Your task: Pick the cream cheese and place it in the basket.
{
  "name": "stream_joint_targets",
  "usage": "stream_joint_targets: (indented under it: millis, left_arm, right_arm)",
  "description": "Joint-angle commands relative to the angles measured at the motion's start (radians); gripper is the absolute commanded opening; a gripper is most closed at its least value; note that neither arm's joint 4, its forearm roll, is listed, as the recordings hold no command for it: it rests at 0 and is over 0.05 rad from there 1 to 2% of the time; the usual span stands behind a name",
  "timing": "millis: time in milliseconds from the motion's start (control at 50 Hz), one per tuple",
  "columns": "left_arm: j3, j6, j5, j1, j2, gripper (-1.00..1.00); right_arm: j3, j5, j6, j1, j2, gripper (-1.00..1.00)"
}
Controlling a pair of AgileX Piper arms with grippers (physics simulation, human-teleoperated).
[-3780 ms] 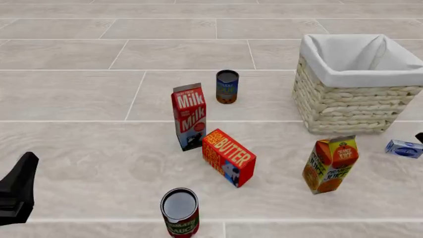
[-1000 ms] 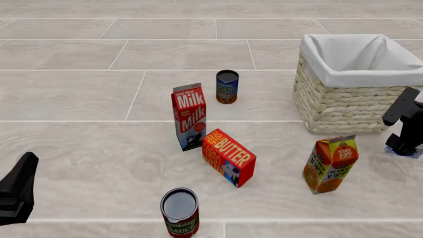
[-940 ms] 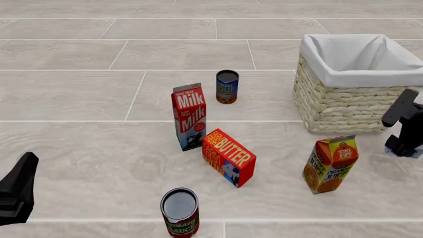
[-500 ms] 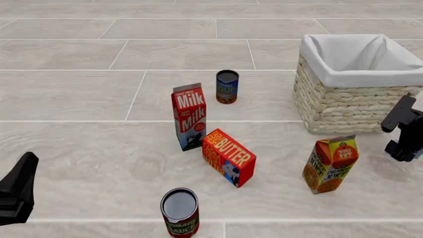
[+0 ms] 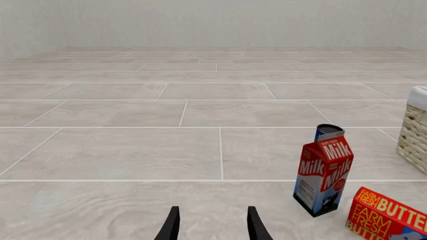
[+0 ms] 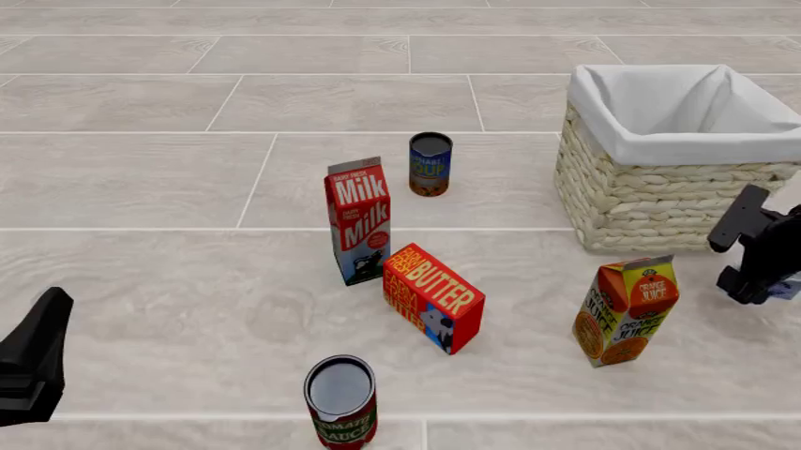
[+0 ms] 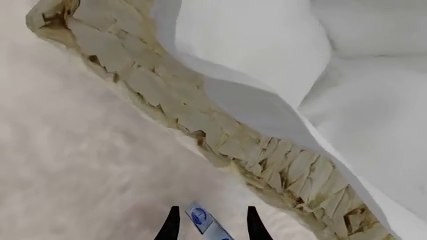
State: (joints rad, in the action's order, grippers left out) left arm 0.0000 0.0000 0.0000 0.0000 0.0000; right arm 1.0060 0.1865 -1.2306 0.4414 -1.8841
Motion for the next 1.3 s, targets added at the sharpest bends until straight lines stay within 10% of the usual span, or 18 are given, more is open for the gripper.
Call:
stream_joint_targets:
  millis: [20, 280, 300, 1300]
  left_arm:
    - [0.000, 0.000, 0.000, 0.000, 0.000, 1.00]
    - [0.000, 0.000, 0.000, 0.000, 0.000, 1.00]
    - [0.000, 0.000, 0.000, 0.000, 0.000, 1.00]
    - [0.000, 0.000, 0.000, 0.000, 0.000, 1.00]
  right_arm:
    - [0.018, -0.008, 0.013, -0.004, -0.047, 1.00]
    - [-0.023, -0.039, -0.010, 0.003, -0.049, 1.00]
    - [-0.026, -0.042, -0.013, 0.004, -0.049, -1.00]
    - [-0.268, -0.006, -0.025, -0.033, 0.424, -1.00]
